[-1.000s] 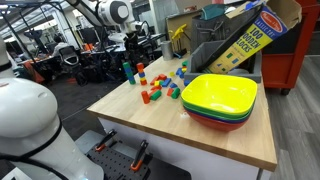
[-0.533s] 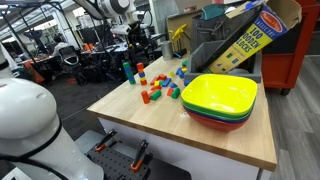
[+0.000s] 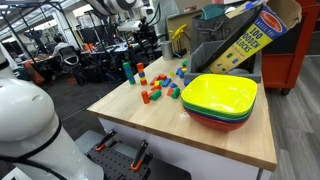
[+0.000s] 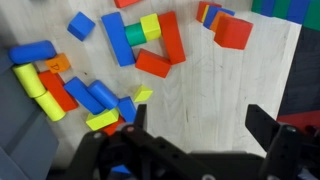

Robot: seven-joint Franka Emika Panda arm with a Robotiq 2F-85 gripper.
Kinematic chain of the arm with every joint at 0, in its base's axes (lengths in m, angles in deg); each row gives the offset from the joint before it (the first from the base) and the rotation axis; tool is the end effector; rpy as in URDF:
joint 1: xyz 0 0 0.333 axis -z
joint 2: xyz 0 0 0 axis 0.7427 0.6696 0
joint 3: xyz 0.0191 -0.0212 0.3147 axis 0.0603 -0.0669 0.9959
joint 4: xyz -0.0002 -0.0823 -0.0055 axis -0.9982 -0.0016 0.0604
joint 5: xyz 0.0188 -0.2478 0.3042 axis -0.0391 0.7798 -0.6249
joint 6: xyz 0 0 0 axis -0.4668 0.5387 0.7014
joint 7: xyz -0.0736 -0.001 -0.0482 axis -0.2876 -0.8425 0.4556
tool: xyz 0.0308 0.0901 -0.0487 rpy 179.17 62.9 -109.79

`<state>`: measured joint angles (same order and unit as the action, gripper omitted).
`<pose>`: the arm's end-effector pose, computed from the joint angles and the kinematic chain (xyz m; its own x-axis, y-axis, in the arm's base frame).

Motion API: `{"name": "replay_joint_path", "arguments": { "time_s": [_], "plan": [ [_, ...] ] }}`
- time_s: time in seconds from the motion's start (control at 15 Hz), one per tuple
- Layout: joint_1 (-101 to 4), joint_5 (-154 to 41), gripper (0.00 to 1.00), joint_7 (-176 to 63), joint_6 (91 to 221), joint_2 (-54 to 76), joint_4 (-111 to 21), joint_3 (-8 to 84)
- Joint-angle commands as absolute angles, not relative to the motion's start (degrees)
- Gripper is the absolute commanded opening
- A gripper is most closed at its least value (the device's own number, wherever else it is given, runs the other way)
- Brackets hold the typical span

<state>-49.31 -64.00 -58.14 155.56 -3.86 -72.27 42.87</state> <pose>0.5709 0.0227 0.4359 0.9676 -0.1321 0.2150 -0.1144 -0.9891 -0.0928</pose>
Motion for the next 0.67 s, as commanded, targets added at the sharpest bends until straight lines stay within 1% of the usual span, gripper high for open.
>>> {"name": "replay_joint_path", "arguments": {
  "time_s": [0.0, 0.6],
  "plan": [
    [-47.52, -63.72, 1.00, -53.69, 150.69, -5.55, -72.75, 41.31],
    [-45.33, -59.58, 1.00, -51.16, 139.65, -5.89, -73.56, 39.01]
  ]
}}
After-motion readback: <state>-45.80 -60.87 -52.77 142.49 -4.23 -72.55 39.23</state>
